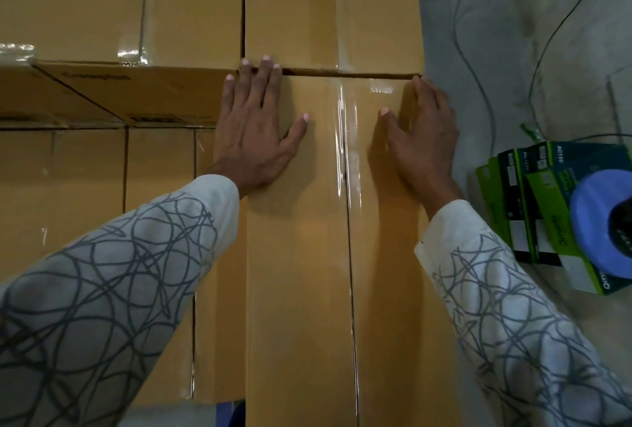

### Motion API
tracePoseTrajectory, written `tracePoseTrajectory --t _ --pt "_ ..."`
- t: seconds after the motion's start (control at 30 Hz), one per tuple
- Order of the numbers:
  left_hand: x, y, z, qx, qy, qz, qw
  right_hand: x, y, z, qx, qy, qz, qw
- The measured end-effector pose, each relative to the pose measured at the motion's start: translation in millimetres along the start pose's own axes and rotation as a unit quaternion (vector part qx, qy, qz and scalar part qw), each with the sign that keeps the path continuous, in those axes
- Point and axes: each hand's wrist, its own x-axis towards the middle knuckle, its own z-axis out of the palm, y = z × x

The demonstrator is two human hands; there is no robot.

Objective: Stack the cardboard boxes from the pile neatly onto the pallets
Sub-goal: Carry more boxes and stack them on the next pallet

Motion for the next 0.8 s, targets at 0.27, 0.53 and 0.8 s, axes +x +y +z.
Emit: tracePoseTrajectory --t 0.27,0.53,0.8 --pt "7.2 -9.1 -8.2 0.011 -0.014 0.022 1.000 20.0 -2.6 0.2 -0.072 -0.039 -0.045 0.996" --pt "8.5 -6.3 -13.2 -0.001 -0.015 0.023 1.000 15.3 0.8 10.3 -0.046 -0.025 -0.030 0.998" --pt "7.1 -6.9 -10.6 -0.012 -0.007 0.015 1.000 8.4 0.1 16.5 -0.054 0.004 -0.030 0.998"
